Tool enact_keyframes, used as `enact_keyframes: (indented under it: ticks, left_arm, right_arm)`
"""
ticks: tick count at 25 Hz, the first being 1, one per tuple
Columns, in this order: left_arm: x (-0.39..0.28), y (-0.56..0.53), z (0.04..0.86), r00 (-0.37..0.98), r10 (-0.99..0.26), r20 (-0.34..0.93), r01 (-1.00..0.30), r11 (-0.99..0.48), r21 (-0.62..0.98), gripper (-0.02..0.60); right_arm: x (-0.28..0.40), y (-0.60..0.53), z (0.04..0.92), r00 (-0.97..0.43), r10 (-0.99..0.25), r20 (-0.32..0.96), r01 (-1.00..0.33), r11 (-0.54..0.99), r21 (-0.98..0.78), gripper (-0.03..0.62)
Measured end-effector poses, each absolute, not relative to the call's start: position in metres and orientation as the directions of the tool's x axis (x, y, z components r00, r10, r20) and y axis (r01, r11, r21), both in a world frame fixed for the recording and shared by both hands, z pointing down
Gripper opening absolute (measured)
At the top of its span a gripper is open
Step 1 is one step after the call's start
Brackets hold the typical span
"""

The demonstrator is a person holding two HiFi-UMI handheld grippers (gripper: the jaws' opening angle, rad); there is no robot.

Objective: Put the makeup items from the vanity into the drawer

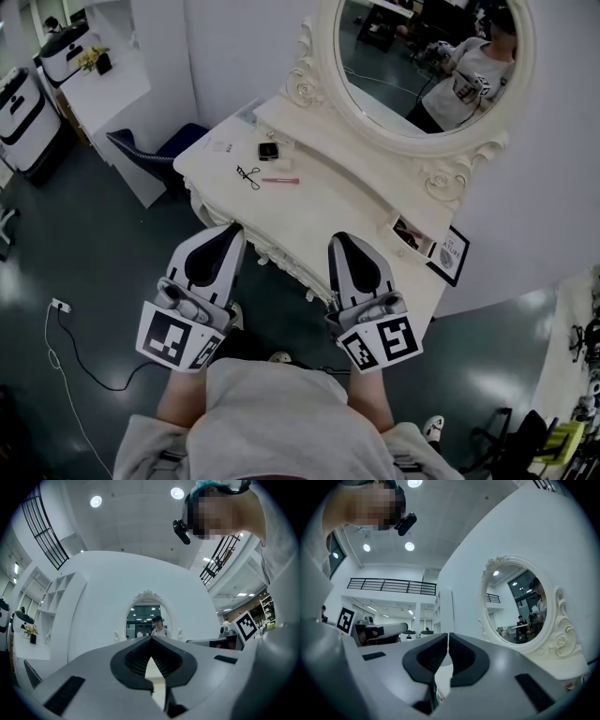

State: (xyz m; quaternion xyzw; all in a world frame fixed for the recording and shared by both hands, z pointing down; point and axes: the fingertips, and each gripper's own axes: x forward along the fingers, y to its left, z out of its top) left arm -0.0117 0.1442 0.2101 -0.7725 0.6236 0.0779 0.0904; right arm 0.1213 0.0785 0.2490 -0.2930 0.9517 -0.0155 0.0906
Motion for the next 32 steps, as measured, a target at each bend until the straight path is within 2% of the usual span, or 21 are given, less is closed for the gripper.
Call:
enact_keyframes:
  ticks: [32]
  left_arm:
    - [-0.186, 0.024, 0.218, 0.327, -0.916, -0.233, -0.943, -0.332, -0.022, 0.014]
  right_arm:
    - [-0.047, -0.029, 0.261, -0.745, -0.654, -0.132, -0.648, 0.757, -0.089, 0.023]
